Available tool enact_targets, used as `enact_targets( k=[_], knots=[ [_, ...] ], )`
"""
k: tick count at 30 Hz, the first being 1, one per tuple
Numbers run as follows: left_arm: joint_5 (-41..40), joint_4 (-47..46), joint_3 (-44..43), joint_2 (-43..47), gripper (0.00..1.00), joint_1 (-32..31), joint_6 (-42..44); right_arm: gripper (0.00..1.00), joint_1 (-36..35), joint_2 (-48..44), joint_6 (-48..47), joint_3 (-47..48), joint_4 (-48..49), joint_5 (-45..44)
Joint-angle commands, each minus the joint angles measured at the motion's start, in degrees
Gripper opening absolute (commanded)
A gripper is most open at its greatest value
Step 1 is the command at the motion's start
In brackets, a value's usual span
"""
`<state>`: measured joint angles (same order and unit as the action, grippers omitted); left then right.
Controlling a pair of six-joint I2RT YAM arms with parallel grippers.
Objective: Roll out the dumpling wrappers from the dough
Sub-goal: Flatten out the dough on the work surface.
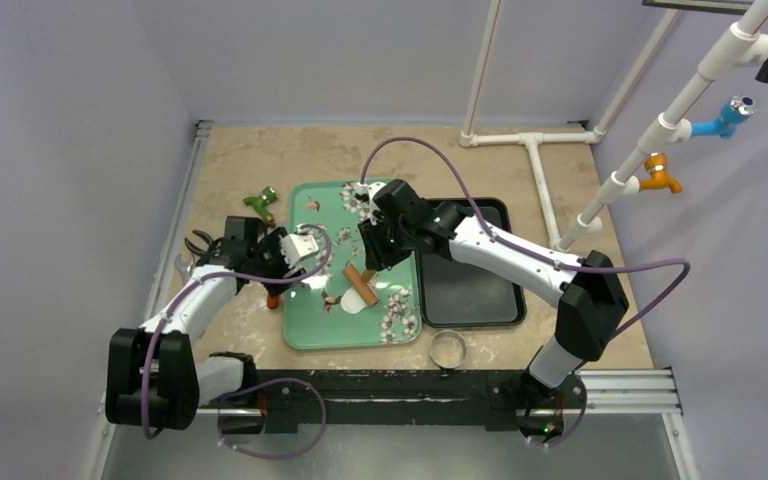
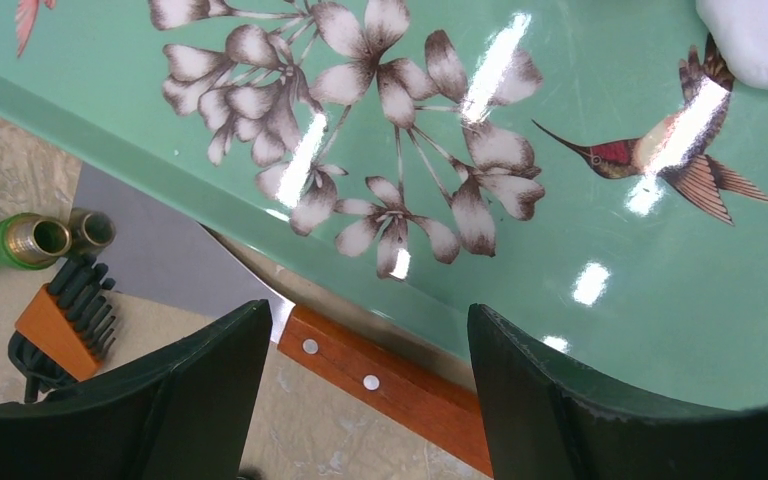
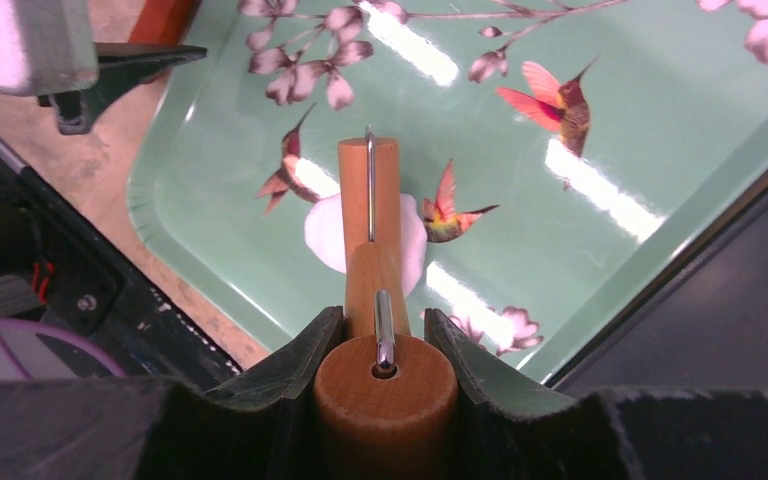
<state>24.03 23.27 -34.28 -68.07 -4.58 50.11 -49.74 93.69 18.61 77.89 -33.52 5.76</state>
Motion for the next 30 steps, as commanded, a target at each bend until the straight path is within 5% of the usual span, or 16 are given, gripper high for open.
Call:
enact_targets(
  k=[1, 13, 22, 30],
  knots=[
    [-0.25, -3.4, -0.11, -0.29, 0.72, -0.25, 0.69, 0.0, 0.77, 1.08, -2.68, 2.16, -2.58, -7.93],
    [-3.14, -8.09, 3.6, -1.94, 0.72, -0.32, 1.09, 0.0, 0.87, 6.94, 0.04, -4.73, 7.77, 4.55],
    [-4.22, -10.34, 5.76, -2.12, 0.72, -0.52, 2.42, 0.0, 0.96, 6.68, -0.34, -4.89, 4.64, 3.67],
    [1.03, -3.67, 1.73, 1.09, 0.7, -0.44, 3.66, 0.0, 9.06, 5.1, -5.14, -1.41, -2.28, -5.35]
  ],
)
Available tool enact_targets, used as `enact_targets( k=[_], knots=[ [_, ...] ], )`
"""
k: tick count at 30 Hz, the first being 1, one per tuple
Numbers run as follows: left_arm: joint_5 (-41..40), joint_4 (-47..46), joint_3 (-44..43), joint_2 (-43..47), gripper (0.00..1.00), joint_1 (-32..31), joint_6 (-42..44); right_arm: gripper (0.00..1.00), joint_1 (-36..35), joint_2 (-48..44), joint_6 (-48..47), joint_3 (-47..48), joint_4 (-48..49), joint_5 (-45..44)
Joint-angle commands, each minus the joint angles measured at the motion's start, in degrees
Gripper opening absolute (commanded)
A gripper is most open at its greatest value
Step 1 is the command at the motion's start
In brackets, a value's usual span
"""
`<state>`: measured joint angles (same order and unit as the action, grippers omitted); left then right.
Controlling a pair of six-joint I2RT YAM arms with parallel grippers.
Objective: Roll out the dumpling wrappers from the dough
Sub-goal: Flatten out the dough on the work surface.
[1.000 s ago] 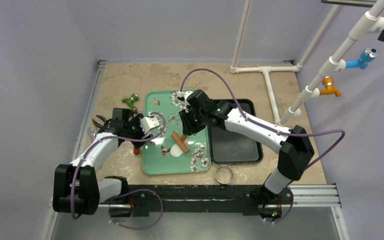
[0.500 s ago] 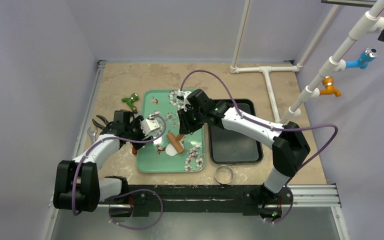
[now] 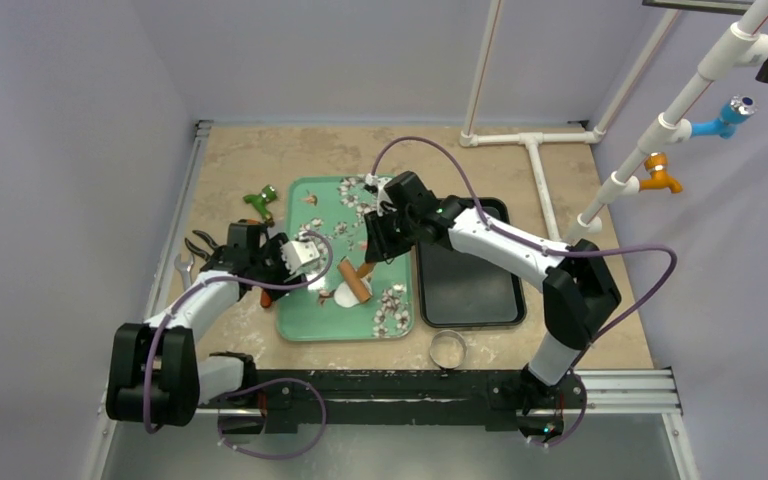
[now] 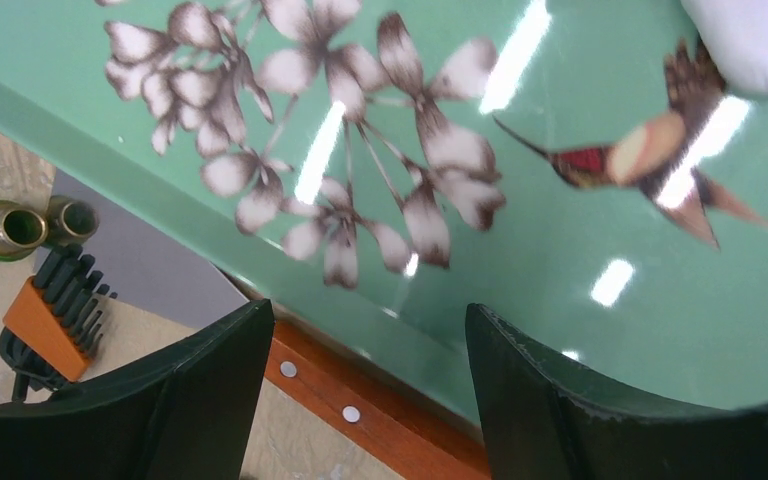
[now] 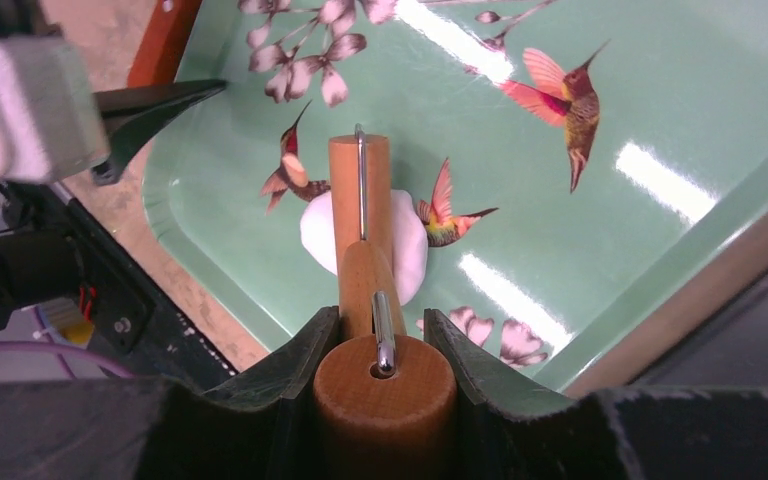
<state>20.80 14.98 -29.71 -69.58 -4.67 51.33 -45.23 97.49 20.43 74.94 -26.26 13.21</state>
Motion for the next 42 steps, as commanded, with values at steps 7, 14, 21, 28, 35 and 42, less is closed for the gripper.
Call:
enact_targets(
  k=[7, 14, 21, 28, 35, 42],
  knots=[
    [3.24, 14.59, -19.33, -5.62, 0.67, 0.44, -9.9, 0.0, 4.63, 0.51, -7.72, 2.76, -9.18, -10.85],
    [-1.67, 19.29, -39.48, -24.98, 0.63, 0.27, -35.23, 0.0, 4.46, -1.41, -6.96, 7.05, -9.91, -5.41],
    [-10.61, 18.02, -43.05, -30.82, 0.52, -0.77, -41.49, 0.0, 4.45, -1.25, -7.32, 9.53, -10.62, -2.61],
    [-14.36, 21.08, -46.41, -37.63, 0.52, -1.2, -41.31, 0.0, 4.46, -1.94, -6.96, 8.94, -10.6, -3.09],
    [-11.45, 23.78, -49.53, -40.06, 0.41, -2.23, -41.21, 0.0, 4.36, -0.85, -6.09, 7.83, -8.83, 0.34],
    [-9.12, 24.5, -52.16, -41.72, 0.32, -3.07, -41.9, 0.0, 3.65, -3.29, -6.21, 10.54, -11.63, -2.29]
  ],
)
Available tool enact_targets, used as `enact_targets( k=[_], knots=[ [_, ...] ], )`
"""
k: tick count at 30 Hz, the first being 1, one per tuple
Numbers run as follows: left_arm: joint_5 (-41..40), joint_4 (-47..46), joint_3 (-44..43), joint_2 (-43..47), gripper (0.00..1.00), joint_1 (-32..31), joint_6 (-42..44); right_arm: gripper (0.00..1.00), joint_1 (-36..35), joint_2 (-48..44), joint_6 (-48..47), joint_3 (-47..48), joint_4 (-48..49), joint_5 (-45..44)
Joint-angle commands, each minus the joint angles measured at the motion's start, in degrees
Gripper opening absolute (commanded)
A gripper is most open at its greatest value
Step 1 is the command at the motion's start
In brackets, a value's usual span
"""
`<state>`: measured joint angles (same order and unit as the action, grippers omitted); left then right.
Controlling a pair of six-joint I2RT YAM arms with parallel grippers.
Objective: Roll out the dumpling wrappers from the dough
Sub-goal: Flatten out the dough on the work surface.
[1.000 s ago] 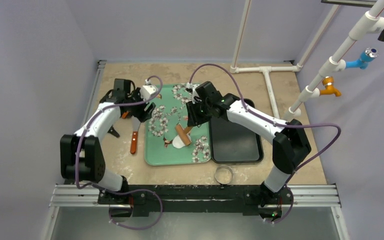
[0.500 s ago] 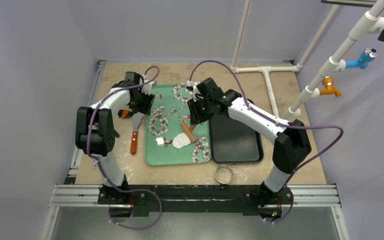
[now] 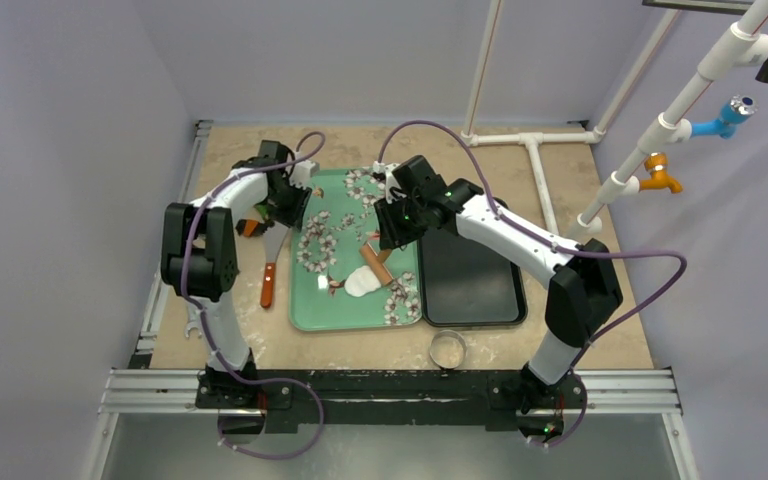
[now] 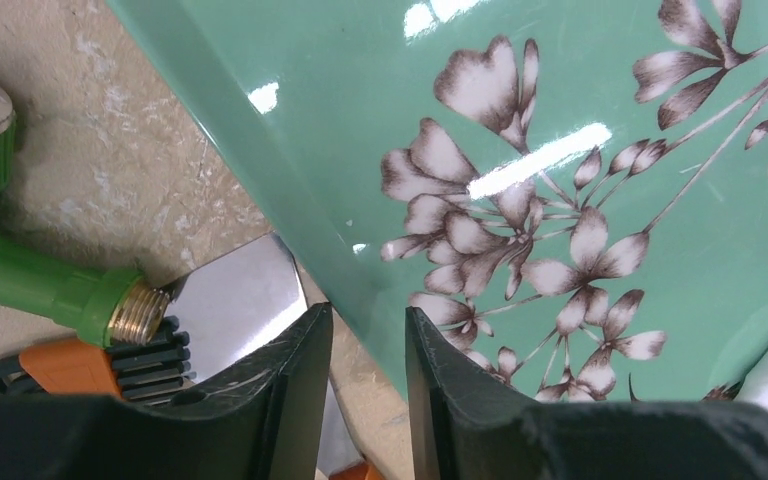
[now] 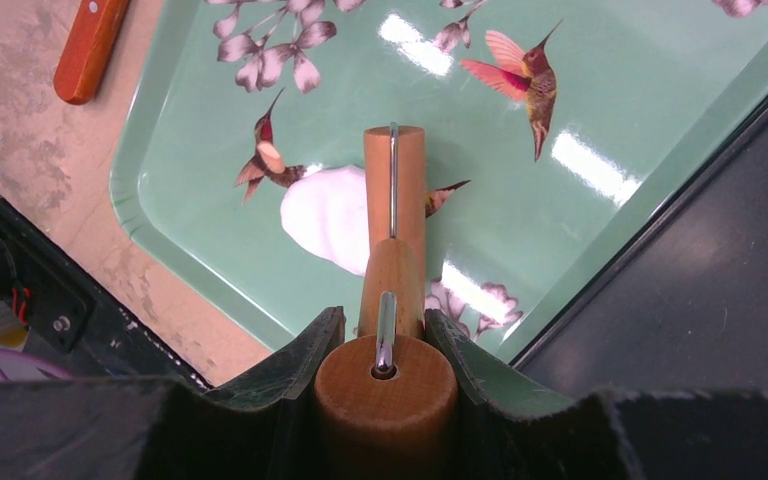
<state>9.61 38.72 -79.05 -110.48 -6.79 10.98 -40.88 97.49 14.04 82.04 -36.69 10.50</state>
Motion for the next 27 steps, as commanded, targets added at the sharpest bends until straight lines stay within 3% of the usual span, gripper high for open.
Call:
enact_targets(
  k=[1, 13, 17, 27],
  knots=[
    [1.14, 0.89, -3.58, -1.36, 0.32, -1.63, -1.2, 0.0, -0.91, -3.46, 0.18, 3.43, -1.27, 0.37],
    [2.04, 6.17, -15.97, -7.43, 0.34, 0.63, -1.47, 0.0, -1.92, -6.96, 1.88, -0.78, 2.3, 0.44],
    [2.38, 12.34, -23.51, -13.0, 0.34, 0.34, -1.35, 0.0, -1.92, -6.63, 2.4, -1.45, 3.63, 1.54],
    [3.11, 13.41, -22.71, -12.64, 0.29, -0.3, -0.24, 0.0, -1.2, -1.06, 2.6, 0.23, 5.8, 10.93]
  ],
)
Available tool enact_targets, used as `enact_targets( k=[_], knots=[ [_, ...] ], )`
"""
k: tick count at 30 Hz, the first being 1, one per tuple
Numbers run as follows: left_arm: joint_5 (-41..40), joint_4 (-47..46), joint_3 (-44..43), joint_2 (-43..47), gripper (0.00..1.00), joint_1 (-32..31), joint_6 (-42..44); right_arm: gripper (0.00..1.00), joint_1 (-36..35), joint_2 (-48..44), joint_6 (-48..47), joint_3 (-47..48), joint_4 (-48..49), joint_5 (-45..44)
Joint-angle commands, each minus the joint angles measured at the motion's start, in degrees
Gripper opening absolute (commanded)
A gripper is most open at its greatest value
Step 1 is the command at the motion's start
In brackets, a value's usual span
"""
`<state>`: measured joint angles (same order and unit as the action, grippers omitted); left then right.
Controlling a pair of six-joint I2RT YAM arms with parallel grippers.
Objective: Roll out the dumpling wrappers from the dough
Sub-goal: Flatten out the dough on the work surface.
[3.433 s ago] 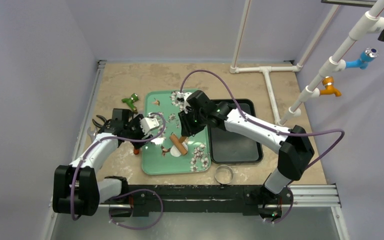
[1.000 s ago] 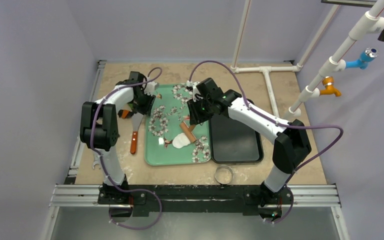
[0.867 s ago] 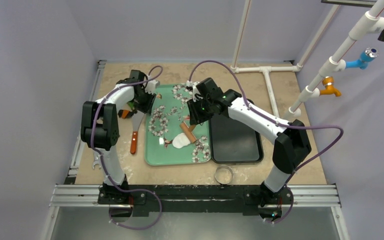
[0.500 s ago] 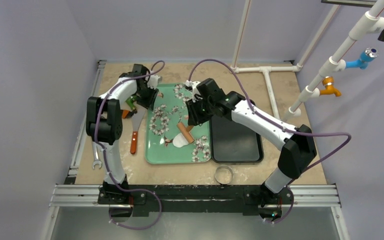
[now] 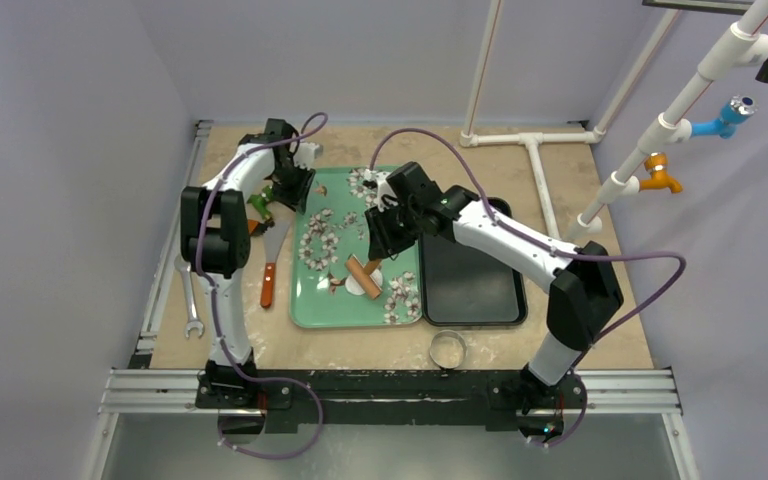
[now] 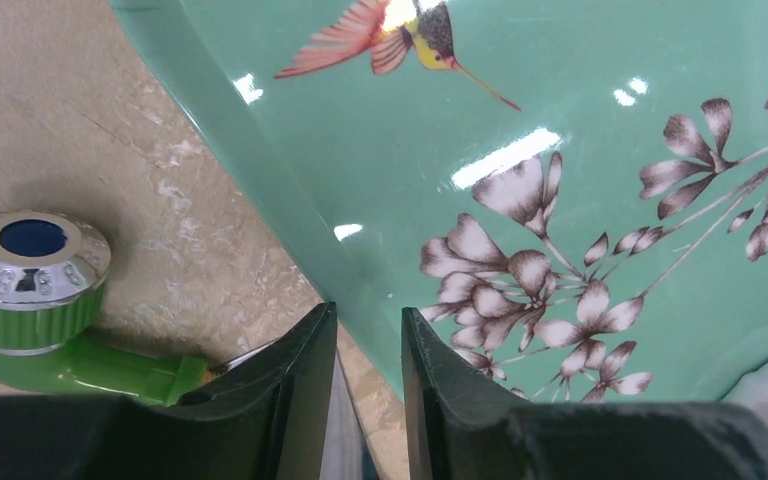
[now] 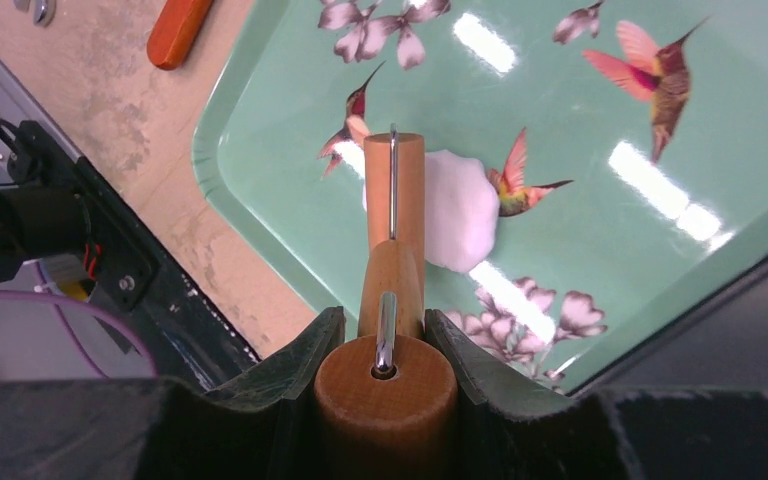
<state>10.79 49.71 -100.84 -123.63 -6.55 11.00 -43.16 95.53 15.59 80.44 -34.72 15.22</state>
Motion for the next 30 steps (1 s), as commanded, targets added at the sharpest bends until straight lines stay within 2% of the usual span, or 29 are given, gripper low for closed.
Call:
enact_targets(
  k=[1, 5, 10, 15, 18, 22, 27, 30],
  knots=[
    [2.7, 1.5, 0.9, 1.78, 0.29, -0.57, 0.04, 0.0, 1.92, 1.24, 1.33, 1.17, 4.25, 5.16],
    [9.65, -5.84, 13.02, 12.14, 0.32, -0.56, 4.77, 0.0, 2.73, 5.47, -0.39, 1.93, 2.2, 4.68],
    [15.22, -7.29, 25.24, 24.82, 0.35, -0.9, 12.3, 0.0, 2.81, 8.62, -1.02, 2.66, 1.23, 0.65],
    [20.53, -4.54, 38.64, 34.08, 0.39, -4.26, 30.29, 0.0, 2.64, 9.39, 1.23, 0.47, 3.94, 1.97],
    [23.8, -1.02, 42.43, 36.39, 0.42, -4.9, 38.75, 0.0, 2.69, 9.77, 2.38, -0.08, 5.96, 2.96],
    [22.92, 0.72, 46.49, 39.82, 0.48, -7.46, 45.33, 0.0, 2.51, 10.98, 3.92, -0.61, 7.86, 3.47],
    [19.33, -2.48, 56.66, 48.3, 0.57, -14.01, 52.75, 0.0, 1.59, 12.24, 4.9, -1.88, 10.01, 5.3],
    [14.67, -6.52, 61.79, 51.34, 0.62, -17.81, 53.59, 0.0, 1.58, 11.12, 5.22, -2.29, 10.45, 4.76]
  ],
)
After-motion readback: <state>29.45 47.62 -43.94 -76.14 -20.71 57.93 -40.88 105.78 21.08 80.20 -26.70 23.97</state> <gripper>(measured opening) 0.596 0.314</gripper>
